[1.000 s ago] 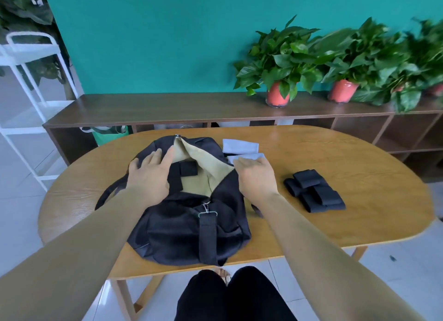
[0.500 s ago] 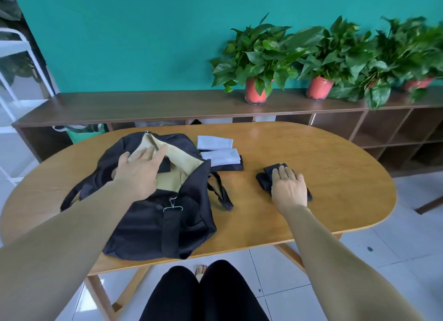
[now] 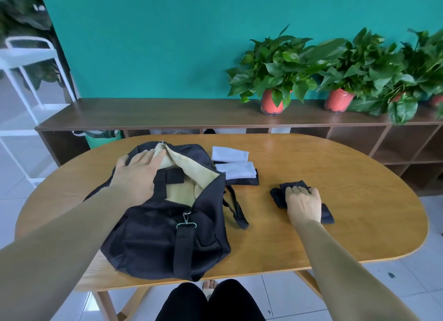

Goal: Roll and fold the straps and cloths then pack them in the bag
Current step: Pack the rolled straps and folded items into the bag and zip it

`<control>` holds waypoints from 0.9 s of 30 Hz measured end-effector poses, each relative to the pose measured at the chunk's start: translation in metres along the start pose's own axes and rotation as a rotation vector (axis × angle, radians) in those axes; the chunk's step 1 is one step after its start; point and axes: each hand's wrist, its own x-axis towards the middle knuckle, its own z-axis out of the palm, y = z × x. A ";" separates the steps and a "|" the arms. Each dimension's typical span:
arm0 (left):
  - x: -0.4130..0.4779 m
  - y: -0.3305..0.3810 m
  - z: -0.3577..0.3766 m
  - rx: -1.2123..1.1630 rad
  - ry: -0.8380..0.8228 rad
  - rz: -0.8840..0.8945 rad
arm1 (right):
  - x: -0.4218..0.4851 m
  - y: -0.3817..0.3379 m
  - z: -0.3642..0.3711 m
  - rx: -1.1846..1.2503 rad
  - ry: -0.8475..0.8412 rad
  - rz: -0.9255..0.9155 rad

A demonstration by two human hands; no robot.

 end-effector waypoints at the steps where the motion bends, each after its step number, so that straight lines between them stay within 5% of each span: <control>1: 0.000 -0.002 0.001 0.000 0.012 0.007 | 0.001 -0.001 -0.001 0.016 0.023 -0.003; 10: 0.007 -0.031 -0.003 -0.054 0.042 0.015 | 0.023 -0.030 -0.036 0.070 0.322 0.051; 16: 0.008 -0.047 0.012 -0.202 0.115 0.021 | 0.034 -0.147 -0.098 0.209 0.586 -0.146; 21: 0.008 -0.055 0.022 -0.268 0.157 0.074 | 0.019 -0.230 -0.090 0.228 0.361 -0.366; 27: 0.009 -0.062 0.035 -0.331 0.026 0.073 | 0.029 -0.264 -0.066 0.087 -0.173 -0.516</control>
